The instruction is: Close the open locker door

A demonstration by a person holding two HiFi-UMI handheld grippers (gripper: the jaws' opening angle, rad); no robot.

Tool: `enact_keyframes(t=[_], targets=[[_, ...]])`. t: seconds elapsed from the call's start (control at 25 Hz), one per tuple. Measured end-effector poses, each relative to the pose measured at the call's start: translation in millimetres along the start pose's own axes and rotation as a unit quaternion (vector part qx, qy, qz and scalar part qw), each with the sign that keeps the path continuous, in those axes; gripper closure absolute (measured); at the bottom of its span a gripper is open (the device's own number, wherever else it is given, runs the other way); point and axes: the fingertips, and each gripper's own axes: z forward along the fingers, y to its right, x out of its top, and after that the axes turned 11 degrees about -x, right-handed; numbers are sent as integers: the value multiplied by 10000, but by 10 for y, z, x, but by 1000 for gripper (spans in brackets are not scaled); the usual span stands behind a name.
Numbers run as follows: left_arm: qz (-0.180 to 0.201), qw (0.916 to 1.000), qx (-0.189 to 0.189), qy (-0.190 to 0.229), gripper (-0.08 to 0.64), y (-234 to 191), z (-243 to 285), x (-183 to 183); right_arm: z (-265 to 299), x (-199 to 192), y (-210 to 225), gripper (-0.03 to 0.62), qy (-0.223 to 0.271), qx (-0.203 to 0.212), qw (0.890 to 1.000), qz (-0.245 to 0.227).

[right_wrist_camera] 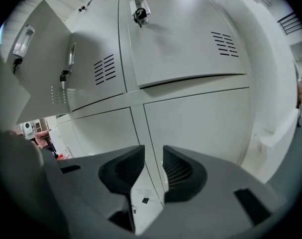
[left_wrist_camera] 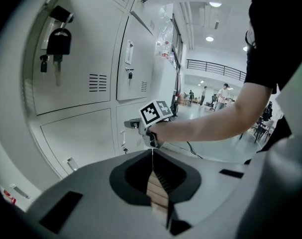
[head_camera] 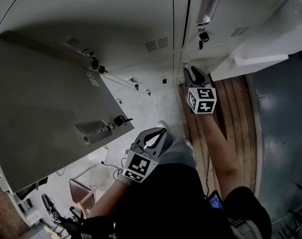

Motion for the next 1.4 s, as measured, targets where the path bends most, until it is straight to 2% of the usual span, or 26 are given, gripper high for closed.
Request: enact_keyframes(t=[0.12,0.36,0.72,1.4], targets=[[37,9999,-45,110,536,48,70,96,-269,24,66,472,-4,49,10000,-14],[96,9993,-165,331,535,202,221,318,-919,77,302,484,-22,64,9995,322],[266,9971,-441,562,535,530,364,607,-1968,123,568,492,-59,-52,9987,497],[381,9921,-792,897,535,1141,234,1035,-3605,419,919,497,358,-420,9980,322]])
